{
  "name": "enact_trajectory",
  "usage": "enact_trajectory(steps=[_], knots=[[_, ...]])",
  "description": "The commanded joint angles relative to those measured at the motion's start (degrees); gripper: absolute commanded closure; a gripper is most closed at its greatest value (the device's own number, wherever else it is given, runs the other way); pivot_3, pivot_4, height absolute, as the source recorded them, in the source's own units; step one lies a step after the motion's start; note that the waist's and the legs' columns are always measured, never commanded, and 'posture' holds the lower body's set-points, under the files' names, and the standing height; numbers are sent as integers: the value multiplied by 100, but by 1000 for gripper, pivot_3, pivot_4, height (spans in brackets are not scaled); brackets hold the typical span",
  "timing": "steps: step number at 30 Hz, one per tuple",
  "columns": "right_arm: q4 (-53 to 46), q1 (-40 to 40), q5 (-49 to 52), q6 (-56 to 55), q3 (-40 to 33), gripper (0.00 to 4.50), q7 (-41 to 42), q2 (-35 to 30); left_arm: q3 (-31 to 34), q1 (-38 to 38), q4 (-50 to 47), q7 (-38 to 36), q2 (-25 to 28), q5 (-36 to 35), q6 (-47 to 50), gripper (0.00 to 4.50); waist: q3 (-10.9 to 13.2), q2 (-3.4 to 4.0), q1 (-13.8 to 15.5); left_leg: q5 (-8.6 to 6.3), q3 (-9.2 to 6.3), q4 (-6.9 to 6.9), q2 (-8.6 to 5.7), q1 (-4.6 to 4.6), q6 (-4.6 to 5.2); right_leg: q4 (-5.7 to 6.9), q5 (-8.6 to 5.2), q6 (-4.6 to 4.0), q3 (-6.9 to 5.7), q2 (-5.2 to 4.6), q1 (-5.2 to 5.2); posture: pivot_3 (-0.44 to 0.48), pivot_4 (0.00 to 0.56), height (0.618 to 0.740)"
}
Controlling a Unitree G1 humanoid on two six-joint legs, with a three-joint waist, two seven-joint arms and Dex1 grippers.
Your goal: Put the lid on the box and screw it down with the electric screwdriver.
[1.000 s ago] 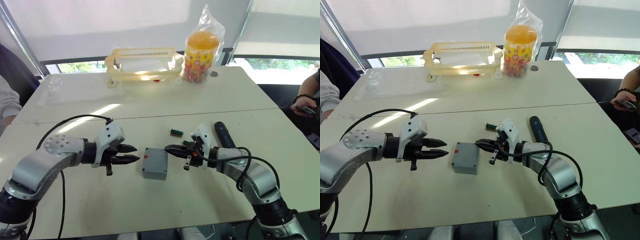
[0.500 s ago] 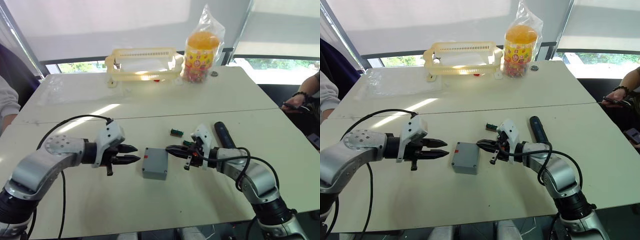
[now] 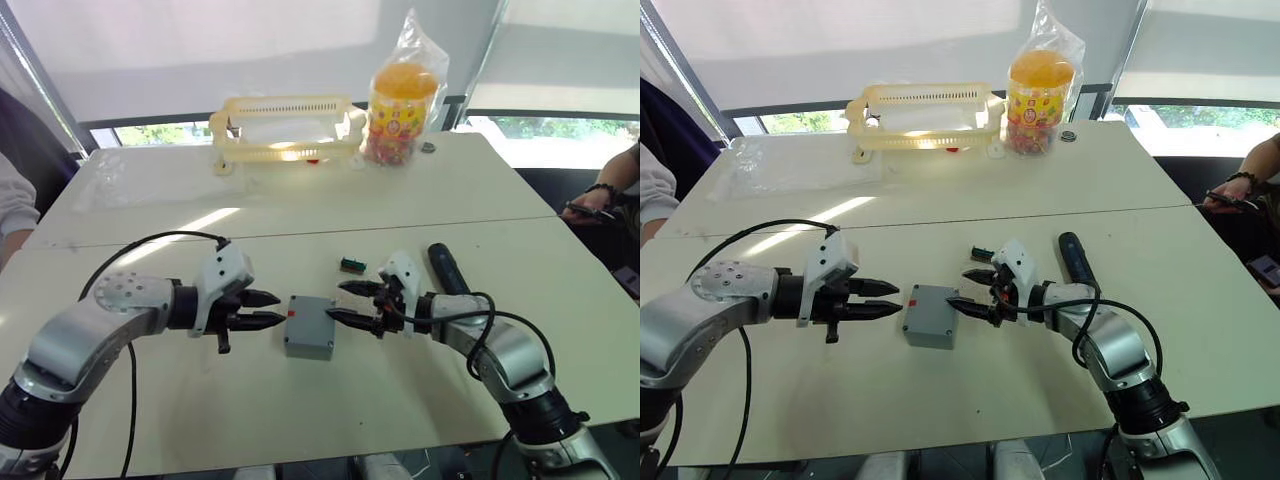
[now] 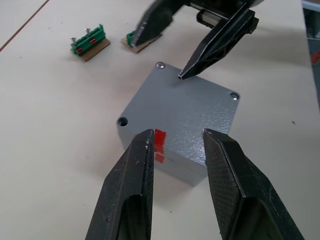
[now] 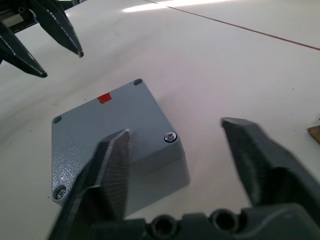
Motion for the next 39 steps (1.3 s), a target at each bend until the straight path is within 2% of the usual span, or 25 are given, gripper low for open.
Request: enact_trajectory(steps=[1,5,7,8,10,14,17,21,28,39], knots=[[-470,-181,386,327,-562,1041,94,-314,281,-162,-43,-117,88,-183,22,2981,0,0,13,0,0,0,0,0,0,0,0,0,0,0,0,0,150,740],[-741,-495,1292,1382,-1518,1041,-139,-587,253,-417,74,-255,46,-218,-55,2981,0,1,11,0,0,3,-1,-1,0,0,0,0,0,-1,0,0,150,740],[-579,-867,1495,2326,-1958,1041,-180,-1318,85,-622,64,-436,-8,-206,-160,2981,4,7,14,0,0,3,-1,-1,0,0,0,0,0,-1,0,0,150,740],[-440,-995,1423,2634,-2024,775,-140,-1781,-28,-716,32,-545,-32,-186,-216,2981,6,10,36,0,1,3,-2,-2,0,0,0,0,0,-2,0,0,150,740],[-182,-1122,1320,2933,-1991,106,39,-2536,-239,-832,-48,-684,-78,-82,-354,2981,4,7,61,0,1,2,-5,-5,0,-8,-1,-1,-1,-6,1,0,150,740],[574,-1680,1244,4145,-1558,40,-25,-3407,-530,-929,-151,-812,-149,43,-507,2981,3,6,-34,-1,6,0,-3,-1,1,-13,-1,-1,6,-3,1,0,150,740],[1015,-2146,1381,5062,-766,40,388,-3941,-758,-953,-205,-919,-157,254,-709,2981,5,12,-81,0,14,-8,-2,0,2,-6,-1,-1,15,-1,-10,0,150,740],[1575,-2625,1392,5620,2,40,556,-3853,-872,-1074,-242,-959,-261,316,-772,2981,5,11,-147,-1,15,-9,-1,-2,3,-8,-2,-2,16,0,-13,0,150,740],[2618,-3306,1185,5706,997,40,634,-3511,-837,-1010,-453,-863,-255,292,-651,2981,6,11,-143,-1,17,-8,-2,-7,3,-7,-4,2,17,-1,-18,0,150,740],[3139,-3570,702,5312,1952,40,904,-3144,-609,-666,-910,-545,-187,48,-337,2981,6,11,-143,-1,16,-6,-2,-8,3,-7,-4,3,16,-1,-18,0,150,740]])
